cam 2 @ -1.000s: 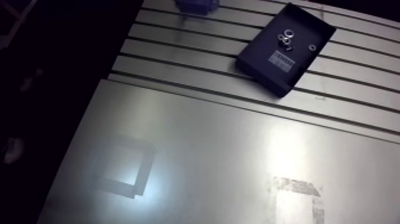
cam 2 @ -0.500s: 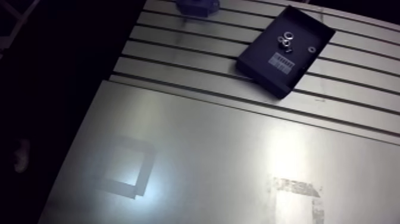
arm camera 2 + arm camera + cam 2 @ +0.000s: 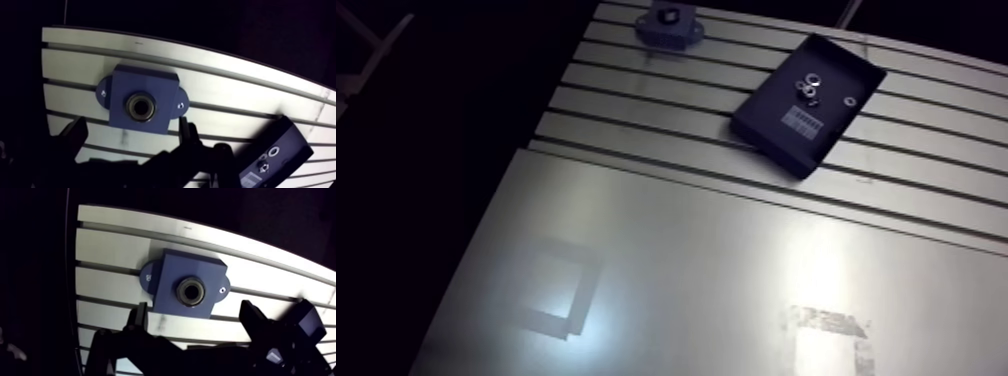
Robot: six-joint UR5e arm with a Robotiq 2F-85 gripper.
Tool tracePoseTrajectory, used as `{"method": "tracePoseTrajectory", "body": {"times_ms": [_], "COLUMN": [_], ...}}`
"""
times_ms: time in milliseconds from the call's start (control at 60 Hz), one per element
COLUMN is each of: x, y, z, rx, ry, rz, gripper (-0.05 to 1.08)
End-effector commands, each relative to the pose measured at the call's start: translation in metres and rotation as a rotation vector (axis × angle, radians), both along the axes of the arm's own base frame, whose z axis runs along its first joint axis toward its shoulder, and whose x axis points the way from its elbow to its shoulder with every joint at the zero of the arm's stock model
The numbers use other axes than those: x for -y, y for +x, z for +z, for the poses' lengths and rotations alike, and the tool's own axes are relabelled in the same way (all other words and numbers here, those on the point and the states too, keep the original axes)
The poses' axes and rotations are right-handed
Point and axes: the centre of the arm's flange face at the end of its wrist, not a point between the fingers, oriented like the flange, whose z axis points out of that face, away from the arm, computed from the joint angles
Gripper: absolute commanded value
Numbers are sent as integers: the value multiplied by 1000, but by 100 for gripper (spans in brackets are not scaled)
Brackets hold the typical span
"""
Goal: Pick up the bearing and press it into the housing until flush.
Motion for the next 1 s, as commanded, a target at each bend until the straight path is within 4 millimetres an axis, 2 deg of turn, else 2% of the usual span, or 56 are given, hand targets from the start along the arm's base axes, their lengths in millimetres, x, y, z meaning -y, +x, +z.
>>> {"method": "tracePoseTrajectory", "body": {"times_ms": [17, 33, 50, 67, 83, 100, 117, 250, 650, 1000], "x": [-2, -2, -2, -2, -2, -2, -2, -2, 0, -6], "y": [0, 0, 0, 0, -1, -1, -2, -1, -1, 8], "z": [4, 4, 4, 4, 4, 4, 4, 0, -6, -22], "rx": [-12, -12, -17, -17, -24, -24, -31, -38, -43, -20], "ry": [-1, -1, -2, -2, -2, -2, -5, -8, -10, -4], "rz": [-13, -13, -13, -13, -13, -13, -13, -15, -15, -18], "gripper": [66, 66, 74, 74, 81, 81, 86, 98, 107, 107]}}
